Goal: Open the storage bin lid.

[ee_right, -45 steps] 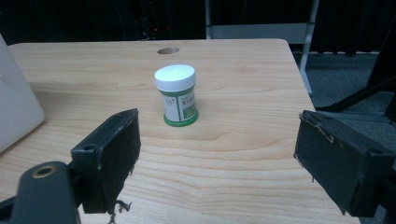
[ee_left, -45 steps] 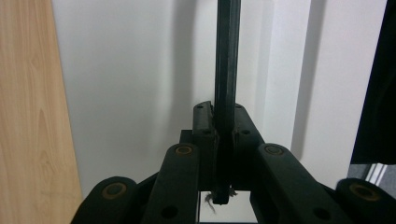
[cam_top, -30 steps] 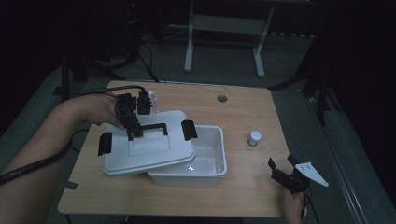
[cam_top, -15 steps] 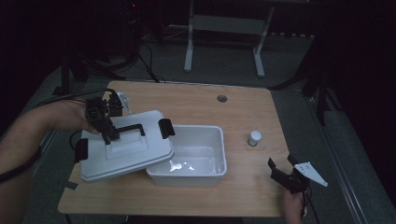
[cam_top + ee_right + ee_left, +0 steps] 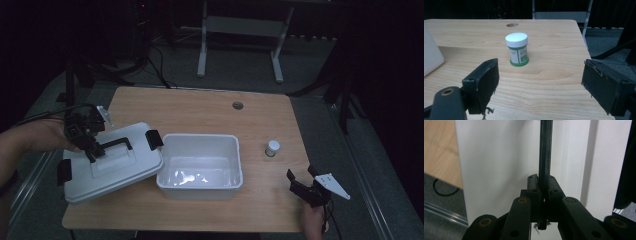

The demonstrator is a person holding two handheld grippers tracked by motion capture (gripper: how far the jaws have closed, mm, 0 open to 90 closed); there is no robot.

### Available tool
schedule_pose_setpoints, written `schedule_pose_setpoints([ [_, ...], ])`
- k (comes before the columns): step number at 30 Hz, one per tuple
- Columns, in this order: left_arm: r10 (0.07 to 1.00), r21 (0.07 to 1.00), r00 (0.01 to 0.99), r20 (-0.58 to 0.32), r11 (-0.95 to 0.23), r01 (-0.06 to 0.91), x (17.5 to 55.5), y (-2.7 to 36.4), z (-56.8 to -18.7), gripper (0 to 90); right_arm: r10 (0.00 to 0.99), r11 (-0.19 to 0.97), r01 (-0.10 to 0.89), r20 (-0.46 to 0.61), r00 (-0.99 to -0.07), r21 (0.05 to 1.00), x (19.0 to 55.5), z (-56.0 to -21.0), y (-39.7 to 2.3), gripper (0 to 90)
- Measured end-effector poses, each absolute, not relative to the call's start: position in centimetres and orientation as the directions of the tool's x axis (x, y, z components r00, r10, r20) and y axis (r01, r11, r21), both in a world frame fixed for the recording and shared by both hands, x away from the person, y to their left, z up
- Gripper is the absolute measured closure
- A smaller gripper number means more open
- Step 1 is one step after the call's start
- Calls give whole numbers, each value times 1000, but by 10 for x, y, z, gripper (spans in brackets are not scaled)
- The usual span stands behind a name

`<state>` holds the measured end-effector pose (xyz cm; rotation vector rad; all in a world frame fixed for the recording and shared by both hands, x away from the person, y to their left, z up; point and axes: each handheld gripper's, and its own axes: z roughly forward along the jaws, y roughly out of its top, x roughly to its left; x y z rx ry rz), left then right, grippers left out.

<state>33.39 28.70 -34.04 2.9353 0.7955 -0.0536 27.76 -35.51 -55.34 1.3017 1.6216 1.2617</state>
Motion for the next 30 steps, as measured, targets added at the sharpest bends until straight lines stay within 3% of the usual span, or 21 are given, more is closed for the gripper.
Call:
schedule_pose_setpoints([
  [12,558,72,828,-51,-825,560,337,312,-374,837,965,28,292,50,-256,956,278,-553,-354,140],
  [30,553,78,827,-100,-824,561,355,297,-448,837,962,55,293,28,-272,954,279,-553,-352,140],
])
